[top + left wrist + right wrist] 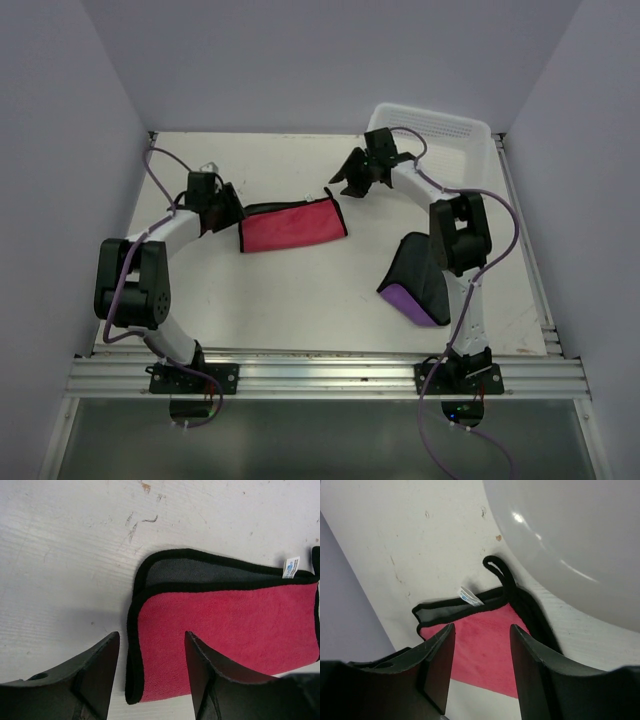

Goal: Roll the towels
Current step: Fold the towel

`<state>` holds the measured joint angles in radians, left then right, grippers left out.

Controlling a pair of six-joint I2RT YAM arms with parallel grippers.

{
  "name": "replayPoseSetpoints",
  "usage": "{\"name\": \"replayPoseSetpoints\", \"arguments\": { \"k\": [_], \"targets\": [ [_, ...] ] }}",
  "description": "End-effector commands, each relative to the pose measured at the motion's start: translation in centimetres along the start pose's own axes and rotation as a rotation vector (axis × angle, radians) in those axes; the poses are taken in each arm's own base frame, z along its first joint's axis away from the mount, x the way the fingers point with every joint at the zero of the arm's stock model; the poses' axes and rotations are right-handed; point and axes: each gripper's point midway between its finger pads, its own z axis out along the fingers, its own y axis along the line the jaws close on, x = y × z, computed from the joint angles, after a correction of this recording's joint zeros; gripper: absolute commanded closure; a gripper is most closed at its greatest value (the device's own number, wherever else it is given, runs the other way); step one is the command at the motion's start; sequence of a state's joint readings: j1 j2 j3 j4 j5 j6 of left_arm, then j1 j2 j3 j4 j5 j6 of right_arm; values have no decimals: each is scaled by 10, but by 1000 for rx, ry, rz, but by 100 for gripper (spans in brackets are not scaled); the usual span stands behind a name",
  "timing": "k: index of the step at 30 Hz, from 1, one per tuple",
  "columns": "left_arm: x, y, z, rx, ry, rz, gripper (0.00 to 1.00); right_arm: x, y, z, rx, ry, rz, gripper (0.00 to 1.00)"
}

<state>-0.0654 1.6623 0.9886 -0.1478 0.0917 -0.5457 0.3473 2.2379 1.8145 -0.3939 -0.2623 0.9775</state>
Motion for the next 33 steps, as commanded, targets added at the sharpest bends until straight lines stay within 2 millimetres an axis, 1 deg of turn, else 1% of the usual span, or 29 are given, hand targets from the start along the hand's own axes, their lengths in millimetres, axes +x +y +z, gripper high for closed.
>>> {"name": "replayPoseSetpoints", "arguments": {
  "k": [1,3,5,6,8,10,13,17,21,22,24,25,27,28,29,32,33],
  "targets": [
    [-3,-5,2,48,-21,13,42,4,23,-17,-69,21,-105,49],
    [0,-5,5,54,-14,13,46,6,21,-19,-55,17,-150,50],
    [4,-3,10,53,1,10,48,11,17,-19,-42,28,-170,51],
    [7,-1,14,48,14,8,48,12,19,-21,-47,27,-175,51],
    [10,2,17,36,25,5,49,15,15,-21,-41,29,-188,51],
    [15,6,21,22,40,-1,49,15,18,-26,-45,22,-203,52],
    [18,9,24,7,51,-3,52,18,21,-29,-49,22,-225,53],
    [19,12,26,-5,51,-3,55,20,24,-31,-56,22,-233,55],
    [15,5,26,32,34,-6,66,21,27,-33,-64,21,-236,57],
    [15,4,26,36,34,-7,73,21,28,-34,-65,21,-237,57],
    [14,2,25,45,32,-8,79,21,31,-36,-70,17,-239,57],
    [14,2,25,46,32,-6,85,21,30,-36,-68,17,-238,58],
    [14,2,25,48,31,-5,90,20,32,-38,-72,13,-241,58],
    [14,1,24,50,31,-3,97,20,32,-38,-70,13,-241,58],
    [14,1,24,50,29,0,100,20,32,-38,-71,14,-243,58],
    [9,-2,19,63,5,14,100,19,35,-39,-78,13,-246,58],
    [5,-4,15,69,-13,19,100,19,35,-39,-78,13,-244,59]
  ]
}}
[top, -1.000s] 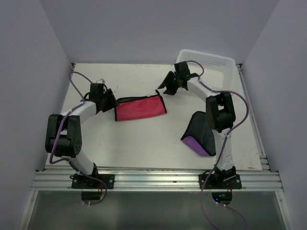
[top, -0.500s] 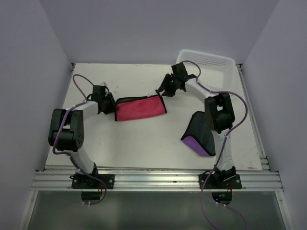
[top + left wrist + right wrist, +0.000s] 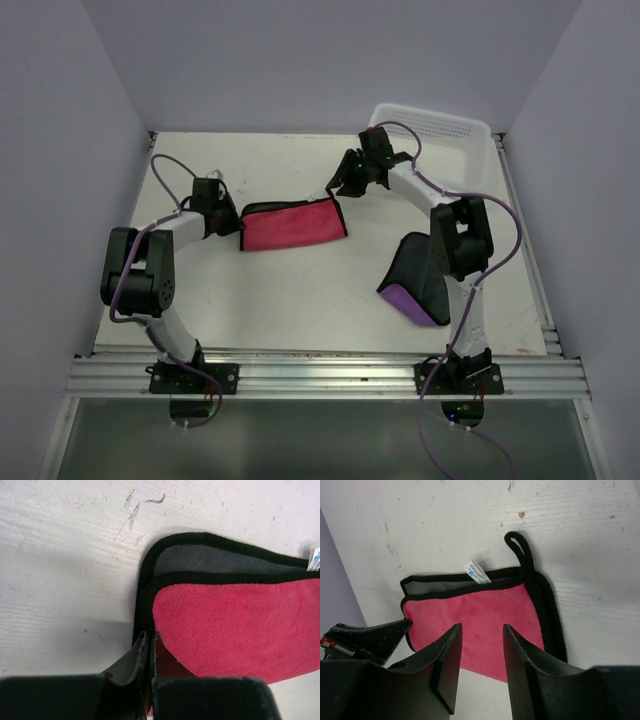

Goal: Roll the towels
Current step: Fold the towel

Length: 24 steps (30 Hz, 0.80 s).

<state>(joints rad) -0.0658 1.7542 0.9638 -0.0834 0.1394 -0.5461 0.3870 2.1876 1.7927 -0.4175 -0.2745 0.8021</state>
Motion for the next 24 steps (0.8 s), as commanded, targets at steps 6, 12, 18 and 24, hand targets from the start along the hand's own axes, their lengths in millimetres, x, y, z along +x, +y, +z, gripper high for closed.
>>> {"name": "replayPoseSetpoints", "arguments": {
  "k": [6,12,18,24],
  "targets": [
    [-46,-30,-36,101,-203,75,100,-8,25,-25,-52,-23,-43,59],
    [-58,-51,-51,143,-290,149,100,-9,26,-24,-54,-25,-45,59],
    [-57,-48,-31,132,-289,166,100,-10,26,-23,-52,-21,-47,59],
    [-63,-31,-2,31,-275,168,100,-8,25,-26,-50,-15,-96,59]
  ]
}}
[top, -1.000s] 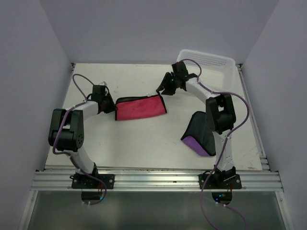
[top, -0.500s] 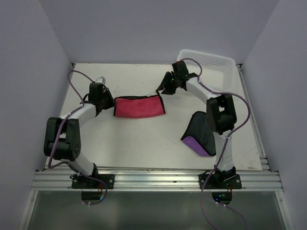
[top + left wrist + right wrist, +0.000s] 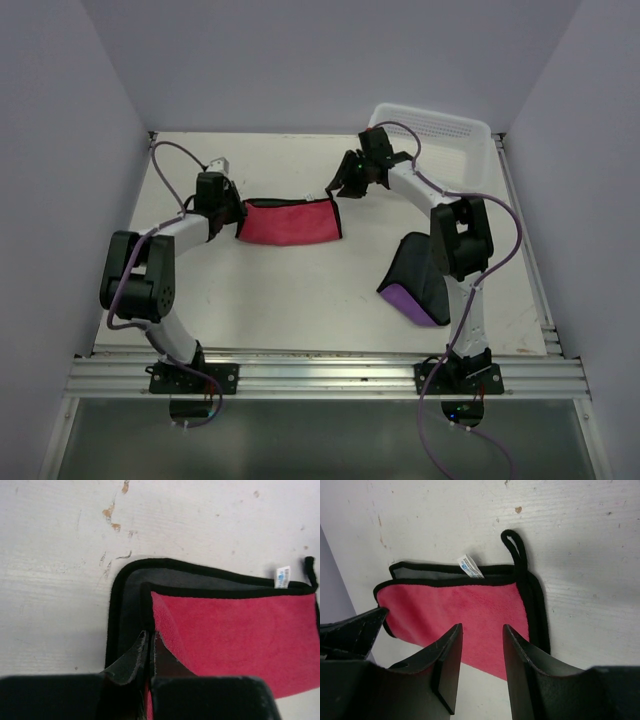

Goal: Roll the towels
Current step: Fold the towel

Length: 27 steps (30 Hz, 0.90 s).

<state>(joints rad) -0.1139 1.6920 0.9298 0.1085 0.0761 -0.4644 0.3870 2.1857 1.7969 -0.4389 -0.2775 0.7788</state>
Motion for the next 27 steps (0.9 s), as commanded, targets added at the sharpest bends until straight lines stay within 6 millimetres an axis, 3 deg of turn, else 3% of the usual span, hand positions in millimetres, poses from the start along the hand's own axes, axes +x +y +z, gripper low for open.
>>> {"name": "replayPoseSetpoints", "arguments": {
  "k": [1,12,22,27],
  "targets": [
    [-23,5,13,-45,-65,35,100,-11,26,-26,-54,-32,-89,59],
    [-11,21,23,-125,-12,1,100,-12,-1,-21,114,-51,-257,59],
    [-3,24,22,-138,14,-3,100,10,-9,13,161,6,-322,60],
    [-1,25,22,-141,19,-3,100,16,-27,25,221,20,-328,62]
  ]
}}
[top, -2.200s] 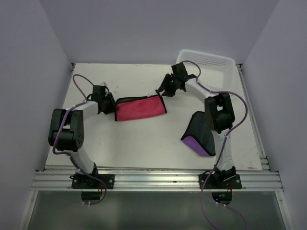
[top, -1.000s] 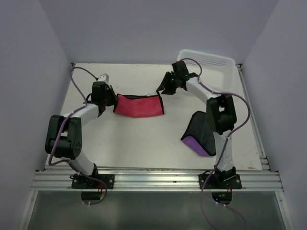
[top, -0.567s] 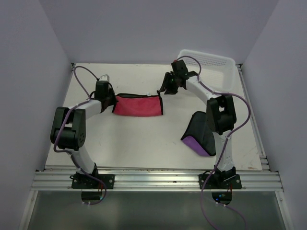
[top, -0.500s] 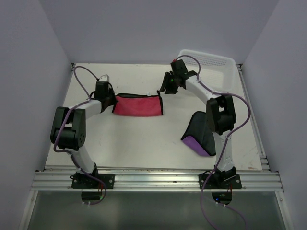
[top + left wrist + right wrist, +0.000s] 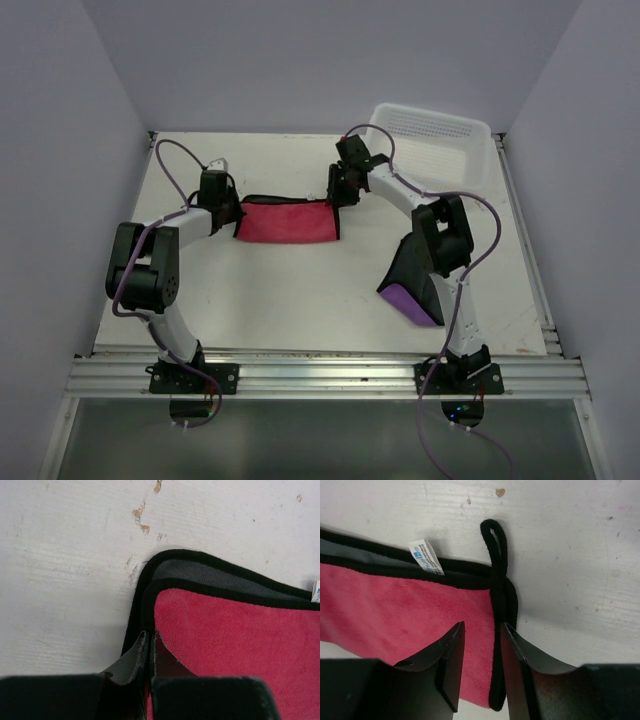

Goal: Roll the towels
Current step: Fold the towel

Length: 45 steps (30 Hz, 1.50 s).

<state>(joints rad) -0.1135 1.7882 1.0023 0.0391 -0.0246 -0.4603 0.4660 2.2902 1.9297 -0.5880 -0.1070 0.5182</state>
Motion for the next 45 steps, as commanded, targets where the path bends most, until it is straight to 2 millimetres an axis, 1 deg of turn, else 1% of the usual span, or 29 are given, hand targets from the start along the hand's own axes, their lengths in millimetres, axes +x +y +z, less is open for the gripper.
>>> {"name": "replayPoseSetpoints", "arguments": {
  "k": [1,3,4,8,10,14,15,18,19,20,21,26,30,37,41,44,45],
  "targets": [
    [-8,0,2,-11,-23,-6,100,-2,-9,2,54,-8,-30,62],
    [-7,1,3,-12,-22,-8,100,2,-13,9,57,6,-25,64],
    [-7,1,3,-11,-20,-8,100,5,-11,12,51,15,-27,65],
    [-6,1,2,-12,-18,-7,100,11,-12,17,50,28,-22,70],
    [-6,1,2,-11,-20,-6,100,12,-13,17,54,29,-24,77],
    [-6,1,1,-13,-19,-4,100,12,-13,15,50,26,-23,88],
    [-6,2,1,-14,-19,-4,100,11,-12,14,48,24,-26,90],
    [-6,2,1,-16,-17,-6,100,10,-13,14,52,25,-29,90],
    [-5,2,1,-15,-15,-6,100,10,-12,14,52,27,-33,92],
    [-5,2,1,-15,-13,-4,100,11,-13,15,56,28,-31,98],
    [-6,2,0,-17,-17,-4,100,11,-13,16,57,29,-31,100],
    [-9,3,-1,-21,-22,-4,100,7,-11,9,54,14,-37,100],
    [-13,1,-5,-17,-32,-6,100,-6,-9,-8,66,-37,-50,100],
    [-19,0,-11,-24,-47,-8,100,-18,-3,-29,58,-85,-60,100],
    [-22,-2,-12,-17,-51,-10,100,-20,-2,-32,55,-89,-57,100],
    [-20,-2,-12,-11,-45,-11,100,-17,-1,-27,44,-73,-59,100],
    [-20,-2,-12,-10,-44,-11,100,-15,-1,-25,43,-63,-60,94]
  ]
}}
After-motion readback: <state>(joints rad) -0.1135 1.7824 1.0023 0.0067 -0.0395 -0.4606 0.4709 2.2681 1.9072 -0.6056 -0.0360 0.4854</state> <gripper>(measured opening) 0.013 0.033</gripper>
